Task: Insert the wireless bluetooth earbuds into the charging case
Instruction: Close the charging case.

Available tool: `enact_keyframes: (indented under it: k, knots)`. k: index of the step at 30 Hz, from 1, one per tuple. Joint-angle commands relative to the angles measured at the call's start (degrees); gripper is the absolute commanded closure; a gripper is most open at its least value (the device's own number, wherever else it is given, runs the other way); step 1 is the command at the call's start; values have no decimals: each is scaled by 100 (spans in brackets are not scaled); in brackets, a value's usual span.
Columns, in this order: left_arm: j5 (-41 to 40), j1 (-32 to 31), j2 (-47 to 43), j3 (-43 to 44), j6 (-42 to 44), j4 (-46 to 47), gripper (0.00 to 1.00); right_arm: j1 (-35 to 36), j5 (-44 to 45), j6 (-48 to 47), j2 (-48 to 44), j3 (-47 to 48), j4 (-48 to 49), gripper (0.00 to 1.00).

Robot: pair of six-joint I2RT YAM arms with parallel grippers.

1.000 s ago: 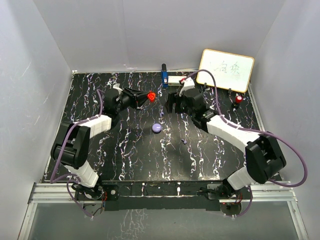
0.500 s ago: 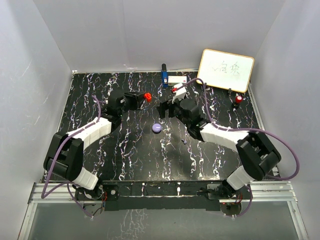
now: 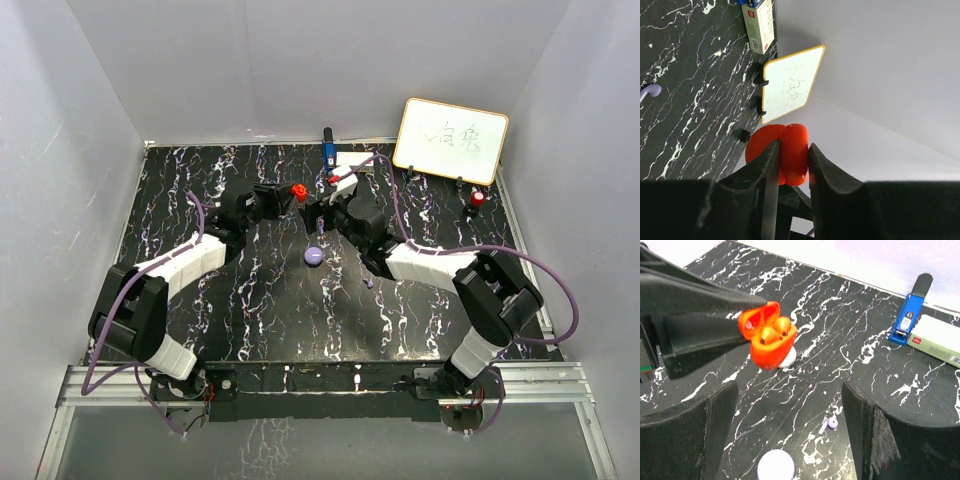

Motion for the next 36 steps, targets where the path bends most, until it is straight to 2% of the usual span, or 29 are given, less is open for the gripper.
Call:
enact_keyframes:
  k: [1,20,26,36]
  knots:
    - [-43,-62,-3,202,-59,65,100,43,90,-105,155,399,494,18]
    - [80,-137,-279,-83,-142,193,100,53,559,-134,771,819,611,18]
    - [-1,-138,-477,-226,-148,146,100,1,1115,-253,896,1016,271,18]
    - [26,-137,-571,-411,-143,126,100,-433,1166,-201,183,500,178,19]
